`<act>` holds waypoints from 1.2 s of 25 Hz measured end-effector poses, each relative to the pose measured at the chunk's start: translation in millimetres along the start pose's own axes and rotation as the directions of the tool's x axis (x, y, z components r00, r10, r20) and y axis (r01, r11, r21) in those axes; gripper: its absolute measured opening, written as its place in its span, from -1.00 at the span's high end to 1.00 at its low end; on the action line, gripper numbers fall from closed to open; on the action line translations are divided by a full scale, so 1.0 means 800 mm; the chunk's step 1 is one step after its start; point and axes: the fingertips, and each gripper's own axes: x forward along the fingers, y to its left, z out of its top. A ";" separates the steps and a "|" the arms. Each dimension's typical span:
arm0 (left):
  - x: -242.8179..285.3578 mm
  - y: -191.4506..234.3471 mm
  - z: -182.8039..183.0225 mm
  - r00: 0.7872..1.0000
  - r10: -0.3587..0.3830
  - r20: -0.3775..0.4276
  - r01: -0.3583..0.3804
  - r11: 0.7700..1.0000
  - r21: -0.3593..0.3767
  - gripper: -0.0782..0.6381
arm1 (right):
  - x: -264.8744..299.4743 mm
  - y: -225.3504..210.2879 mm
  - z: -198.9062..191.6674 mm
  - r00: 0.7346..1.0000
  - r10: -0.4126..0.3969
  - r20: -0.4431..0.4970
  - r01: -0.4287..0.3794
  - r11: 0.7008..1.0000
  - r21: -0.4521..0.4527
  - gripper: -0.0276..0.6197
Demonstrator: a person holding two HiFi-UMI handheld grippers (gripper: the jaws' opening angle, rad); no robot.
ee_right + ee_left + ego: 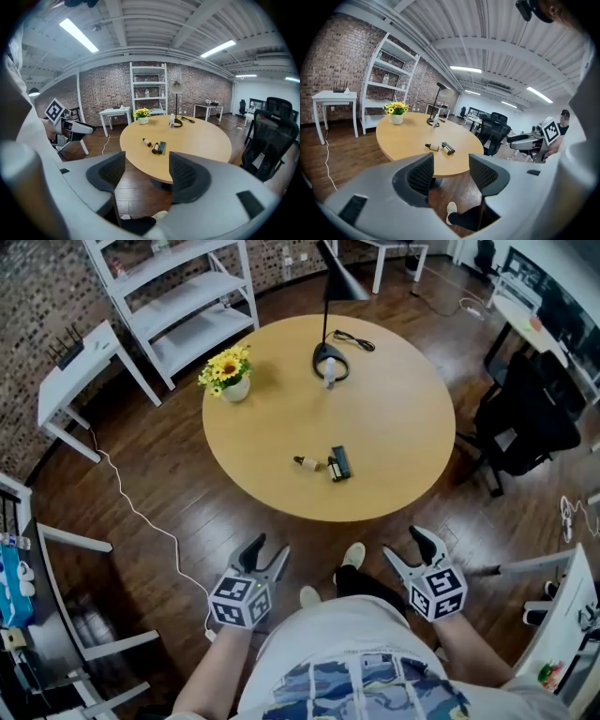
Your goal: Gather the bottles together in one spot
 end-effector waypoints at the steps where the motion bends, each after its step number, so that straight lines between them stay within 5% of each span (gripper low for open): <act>1: -0.004 -0.001 -0.004 1.000 0.001 -0.007 -0.001 1.000 -0.010 0.19 | 0.000 0.005 0.000 1.000 0.001 -0.003 -0.001 1.000 -0.002 -0.06; 18: -0.016 -0.007 -0.021 0.998 -0.030 -0.047 0.028 0.999 -0.026 0.16 | 0.024 0.022 0.000 0.999 0.016 -0.038 -0.017 0.999 -0.028 -0.06; 24: -0.007 0.003 -0.017 0.999 0.005 -0.046 -0.006 1.000 -0.012 0.16 | 0.085 -0.010 -0.020 0.995 0.006 -0.097 -0.010 0.999 -0.035 -0.05; 30: 0.005 0.008 -0.011 0.998 0.033 -0.057 -0.035 0.999 -0.034 0.16 | 0.180 -0.052 -0.027 0.987 0.013 -0.161 -0.022 0.998 -0.051 0.20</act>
